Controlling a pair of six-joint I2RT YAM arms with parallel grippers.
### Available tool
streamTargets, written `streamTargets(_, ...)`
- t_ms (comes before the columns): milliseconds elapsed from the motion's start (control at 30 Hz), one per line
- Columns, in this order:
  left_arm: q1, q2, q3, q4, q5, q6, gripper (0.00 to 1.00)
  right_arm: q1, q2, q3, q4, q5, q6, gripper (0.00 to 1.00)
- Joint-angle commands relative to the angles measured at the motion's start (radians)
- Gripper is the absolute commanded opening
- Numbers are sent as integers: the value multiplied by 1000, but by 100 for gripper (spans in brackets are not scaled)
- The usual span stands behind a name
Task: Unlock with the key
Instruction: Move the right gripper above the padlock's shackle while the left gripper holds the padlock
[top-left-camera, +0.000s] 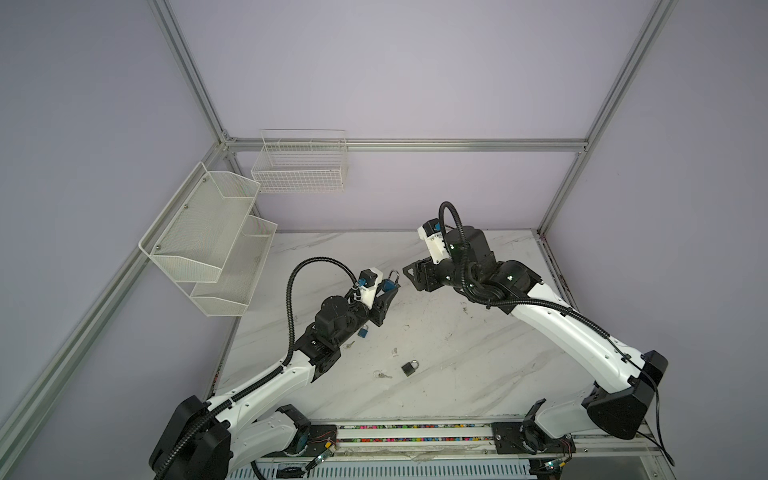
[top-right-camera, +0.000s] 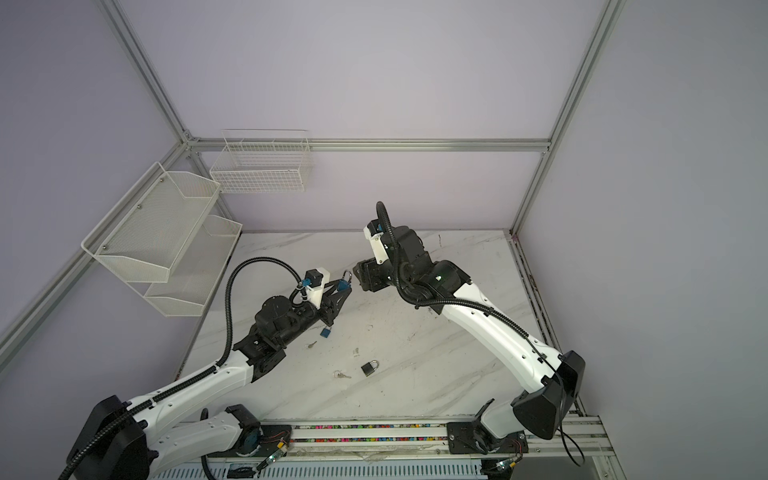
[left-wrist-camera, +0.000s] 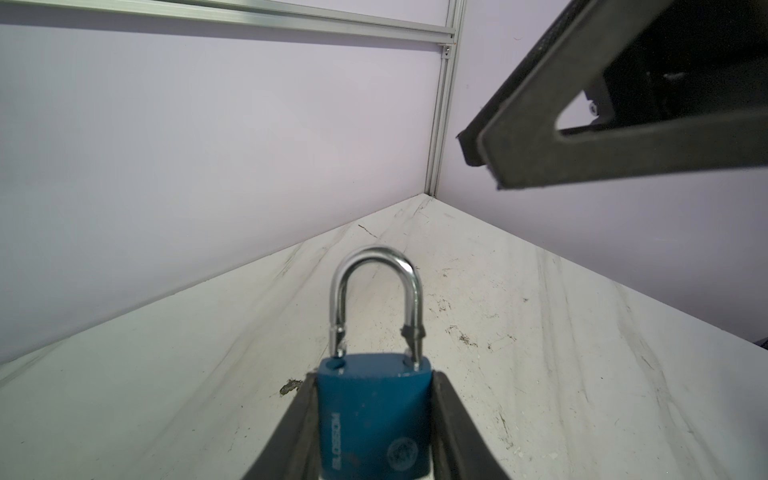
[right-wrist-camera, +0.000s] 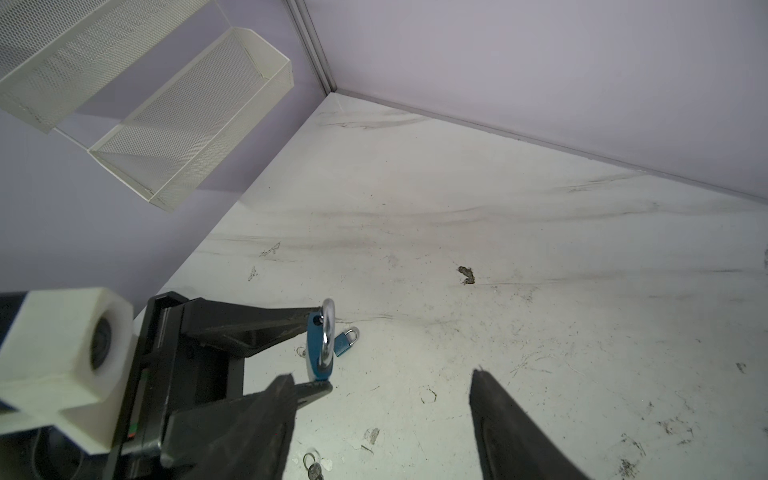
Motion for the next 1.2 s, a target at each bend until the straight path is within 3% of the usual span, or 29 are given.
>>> streamTargets(0,3,-12,-38,149,13,40,0,26,34,62,-75,62,-9,69)
streamTargets(367,3,-5,-42,155,23,57,0,80,211,286,-208,187,-44,69)
streamTargets(667,3,-3,-48,151,29,87,0,80,264,341,-262,271,-23,70)
streamTargets(933,3,-30,-61,138,32,134,0,79,297,386,-314,301,38,73)
streamTargets(1167,3,-37,-61,138,28,168,0,73,322,414,-362,262,26,74)
